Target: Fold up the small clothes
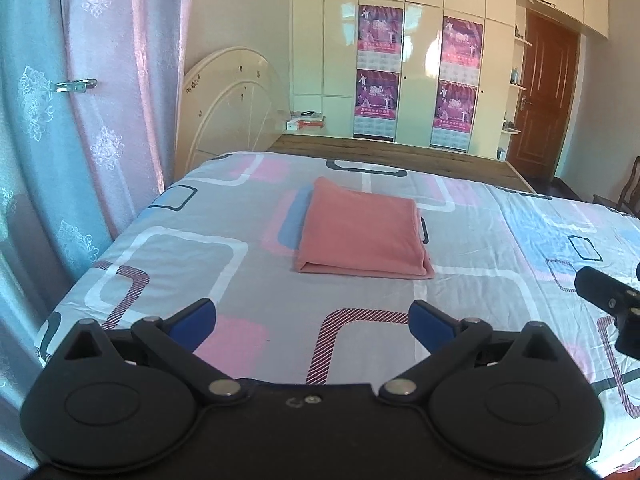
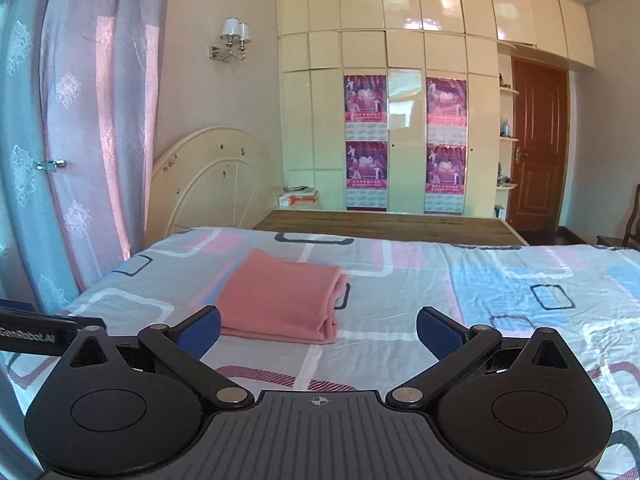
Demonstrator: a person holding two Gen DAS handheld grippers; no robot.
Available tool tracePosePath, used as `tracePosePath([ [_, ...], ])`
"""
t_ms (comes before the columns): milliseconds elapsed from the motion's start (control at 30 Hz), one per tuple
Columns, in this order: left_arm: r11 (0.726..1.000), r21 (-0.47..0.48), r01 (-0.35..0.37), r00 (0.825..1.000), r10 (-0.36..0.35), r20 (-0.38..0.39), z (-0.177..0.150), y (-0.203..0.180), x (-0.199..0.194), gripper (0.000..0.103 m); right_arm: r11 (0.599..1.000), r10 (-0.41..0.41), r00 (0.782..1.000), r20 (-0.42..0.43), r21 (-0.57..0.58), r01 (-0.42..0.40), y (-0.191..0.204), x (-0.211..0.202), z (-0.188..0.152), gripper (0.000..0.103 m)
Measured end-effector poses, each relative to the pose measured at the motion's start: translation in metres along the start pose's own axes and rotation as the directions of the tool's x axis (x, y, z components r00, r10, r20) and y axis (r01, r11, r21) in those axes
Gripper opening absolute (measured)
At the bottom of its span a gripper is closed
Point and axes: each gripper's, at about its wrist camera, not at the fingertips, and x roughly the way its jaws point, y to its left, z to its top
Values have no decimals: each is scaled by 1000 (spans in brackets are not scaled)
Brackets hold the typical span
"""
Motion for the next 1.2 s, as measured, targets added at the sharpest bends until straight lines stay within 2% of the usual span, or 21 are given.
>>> tracePosePath([
  [500,1000,-12,-3,1000,3,18,1,2,-7,102,1000,8,1000,-8,-2,-8,-2,-1,-2,103],
  [1200,1000,-15,-19,1000,19,3,5,3,-3,102,1000,21,1000,-20,-1,-21,-3,2,-4,103],
])
